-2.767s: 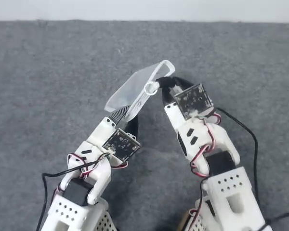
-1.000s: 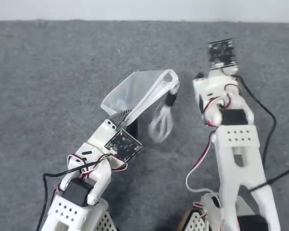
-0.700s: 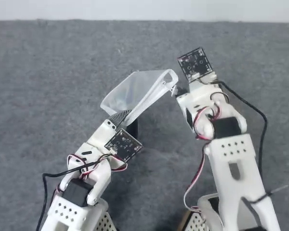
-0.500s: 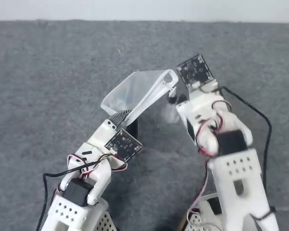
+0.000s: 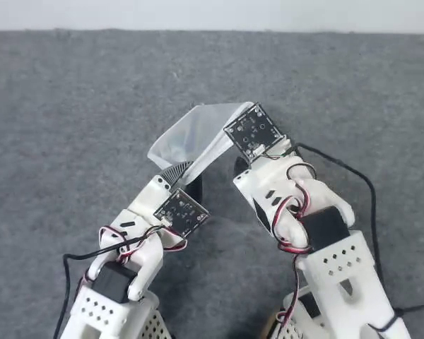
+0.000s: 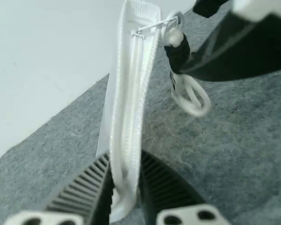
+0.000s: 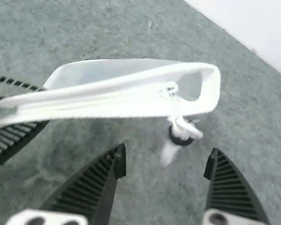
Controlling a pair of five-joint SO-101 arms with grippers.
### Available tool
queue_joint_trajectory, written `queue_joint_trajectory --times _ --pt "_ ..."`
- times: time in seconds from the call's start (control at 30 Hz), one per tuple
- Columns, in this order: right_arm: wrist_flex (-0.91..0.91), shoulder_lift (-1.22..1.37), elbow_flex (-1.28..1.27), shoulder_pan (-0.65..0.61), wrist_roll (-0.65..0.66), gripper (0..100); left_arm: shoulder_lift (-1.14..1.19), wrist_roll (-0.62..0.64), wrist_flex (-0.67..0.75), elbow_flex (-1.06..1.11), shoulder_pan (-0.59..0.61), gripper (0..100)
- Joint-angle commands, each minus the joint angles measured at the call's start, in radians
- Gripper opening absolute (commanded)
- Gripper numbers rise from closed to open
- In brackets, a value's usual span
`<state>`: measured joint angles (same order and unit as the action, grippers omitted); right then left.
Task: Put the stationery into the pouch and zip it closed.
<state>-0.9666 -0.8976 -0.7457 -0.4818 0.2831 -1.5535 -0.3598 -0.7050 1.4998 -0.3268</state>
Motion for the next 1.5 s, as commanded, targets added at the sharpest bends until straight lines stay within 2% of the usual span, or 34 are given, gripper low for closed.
queue_joint_trajectory --times 0.0,0.23,0.43,0.67,0.77,1.1,1.47 --pt "0.090 0.048 0.003 -0.007 0.014 26.0 -0.005 -0.008 -0.012 -0.038 0.021 1" --pt "0.216 0.180 0.006 0.085 0.006 23.6 -0.005 -0.008 -0.012 -0.038 0.021 1" --pt "0.255 0.176 0.008 0.091 0.014 0.0 -0.005 -0.008 -0.012 -0.038 0.021 1" --pt "0.269 0.105 0.005 0.197 0.005 0.6 -0.005 -0.009 -0.012 -0.033 0.018 1" --pt "0.332 0.124 0.002 0.231 -0.025 0.6 -0.005 -0.009 -0.012 -0.033 0.015 1" --pt "0.578 0.328 0.017 0.348 -0.089 0.6 -0.005 -0.009 -0.014 -0.031 0.014 1" --pt "0.582 0.572 0.190 0.409 -0.106 0.6 -0.005 -0.009 -0.017 -0.031 0.014 1"
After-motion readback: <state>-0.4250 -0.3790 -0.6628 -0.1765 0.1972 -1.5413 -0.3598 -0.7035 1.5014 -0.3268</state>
